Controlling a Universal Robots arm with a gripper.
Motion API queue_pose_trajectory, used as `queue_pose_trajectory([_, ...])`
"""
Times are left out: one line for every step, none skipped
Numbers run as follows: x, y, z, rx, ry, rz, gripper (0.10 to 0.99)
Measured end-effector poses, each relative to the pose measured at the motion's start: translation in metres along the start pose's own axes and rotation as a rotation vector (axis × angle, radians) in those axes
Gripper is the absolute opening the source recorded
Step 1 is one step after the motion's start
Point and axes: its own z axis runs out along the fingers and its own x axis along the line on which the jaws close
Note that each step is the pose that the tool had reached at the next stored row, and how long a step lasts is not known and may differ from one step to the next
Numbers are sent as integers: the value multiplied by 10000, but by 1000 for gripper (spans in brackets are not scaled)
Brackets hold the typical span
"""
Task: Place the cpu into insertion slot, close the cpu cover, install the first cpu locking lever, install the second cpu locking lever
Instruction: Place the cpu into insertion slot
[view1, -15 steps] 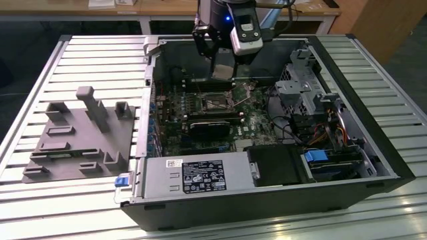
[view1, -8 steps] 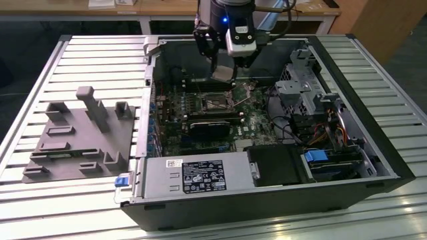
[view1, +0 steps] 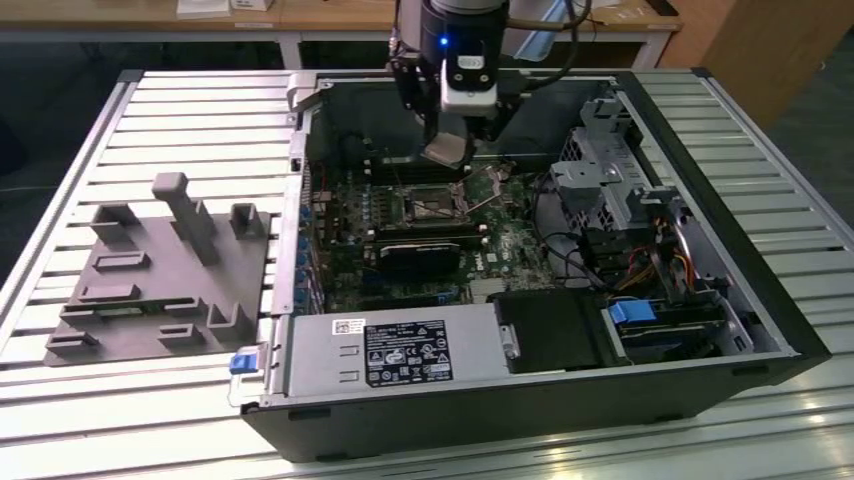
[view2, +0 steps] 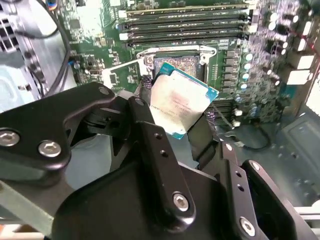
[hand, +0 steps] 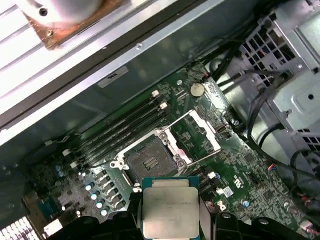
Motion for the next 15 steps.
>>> queue_pose_trajectory([0, 0, 2, -4, -14, 191, 541])
queue_pose_trajectory([0, 0, 4, -6, -27, 358, 541])
queue_pose_trajectory([0, 0, 6, -9, -42, 555, 541])
queue_pose_trajectory([0, 0, 8, -12, -56, 734, 541])
queue_pose_trajectory([0, -1, 10, -14, -69, 913, 541])
queue_pose_trajectory([0, -1, 11, -17, -83, 1093, 541])
queue_pose_trajectory([0, -1, 13, -20, -96, 1272, 541])
queue_pose_trajectory([0, -1, 15, -22, -110, 1451, 541])
queue_pose_trajectory([0, -1, 16, -24, -124, 1630, 541])
queue_pose_trajectory([0, -1, 17, -28, -137, 1811, 541])
queue_pose_trajectory([0, -1, 19, -31, -151, 1994, 541])
queue_pose_trajectory([0, -2, 21, -34, -165, 2185, 541])
queue_pose_trajectory([0, -2, 22, -37, -178, 2353, 541])
queue_pose_trajectory([0, -2, 24, -40, -193, 2543, 541])
queue_pose_trajectory([0, -2, 25, -42, -206, 2723, 541])
